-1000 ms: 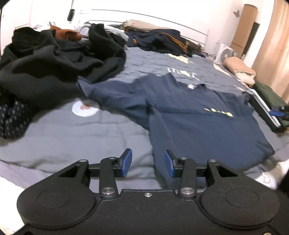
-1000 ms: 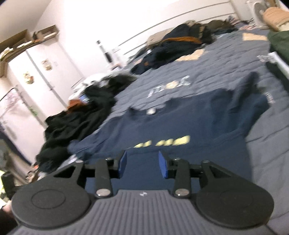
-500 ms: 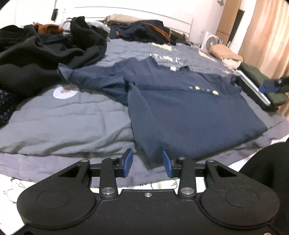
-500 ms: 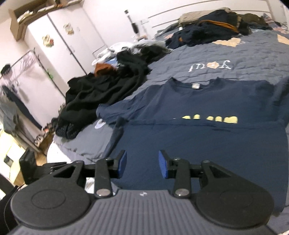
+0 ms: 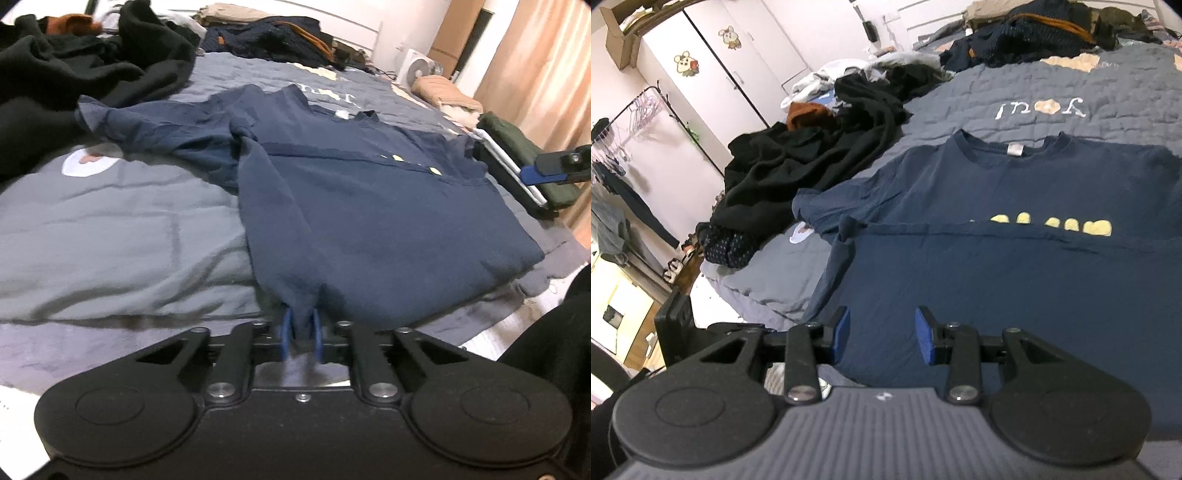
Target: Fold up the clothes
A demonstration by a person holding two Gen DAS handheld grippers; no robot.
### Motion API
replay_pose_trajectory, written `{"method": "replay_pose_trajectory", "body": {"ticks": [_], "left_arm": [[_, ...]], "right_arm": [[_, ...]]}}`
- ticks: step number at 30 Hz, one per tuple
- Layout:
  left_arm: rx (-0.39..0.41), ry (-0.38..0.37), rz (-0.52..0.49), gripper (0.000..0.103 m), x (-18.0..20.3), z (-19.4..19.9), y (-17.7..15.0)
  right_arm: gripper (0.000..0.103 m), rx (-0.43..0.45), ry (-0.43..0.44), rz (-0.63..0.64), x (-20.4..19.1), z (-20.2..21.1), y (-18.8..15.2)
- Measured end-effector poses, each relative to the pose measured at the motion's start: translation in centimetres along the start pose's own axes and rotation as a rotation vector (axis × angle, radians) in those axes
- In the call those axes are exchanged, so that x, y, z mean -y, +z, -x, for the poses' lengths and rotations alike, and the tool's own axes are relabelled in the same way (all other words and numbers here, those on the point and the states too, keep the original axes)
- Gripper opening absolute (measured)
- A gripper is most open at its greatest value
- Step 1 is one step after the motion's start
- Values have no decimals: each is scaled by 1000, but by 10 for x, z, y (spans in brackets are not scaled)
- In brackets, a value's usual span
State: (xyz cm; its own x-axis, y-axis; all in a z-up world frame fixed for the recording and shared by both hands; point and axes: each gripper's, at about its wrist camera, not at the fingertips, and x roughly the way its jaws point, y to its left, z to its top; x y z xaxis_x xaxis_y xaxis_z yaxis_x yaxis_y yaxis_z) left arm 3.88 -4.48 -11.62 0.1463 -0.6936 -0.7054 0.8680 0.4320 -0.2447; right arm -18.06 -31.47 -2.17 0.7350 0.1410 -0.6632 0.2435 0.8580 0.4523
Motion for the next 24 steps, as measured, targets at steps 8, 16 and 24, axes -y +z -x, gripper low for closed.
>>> {"method": "replay_pose_trajectory", "body": {"ticks": [8, 16, 24], "left_arm": [[-31, -98, -48, 2, -25, 26, 10], [-127, -40, 65, 2, -58, 20, 3], [101, -271, 318, 4, -38, 19, 32]], "right_arm": [[38, -32, -12, -38, 15, -16, -5], [38, -35, -29, -59, 31, -17, -9], [38, -12, -52, -97, 52, -23, -17]]}}
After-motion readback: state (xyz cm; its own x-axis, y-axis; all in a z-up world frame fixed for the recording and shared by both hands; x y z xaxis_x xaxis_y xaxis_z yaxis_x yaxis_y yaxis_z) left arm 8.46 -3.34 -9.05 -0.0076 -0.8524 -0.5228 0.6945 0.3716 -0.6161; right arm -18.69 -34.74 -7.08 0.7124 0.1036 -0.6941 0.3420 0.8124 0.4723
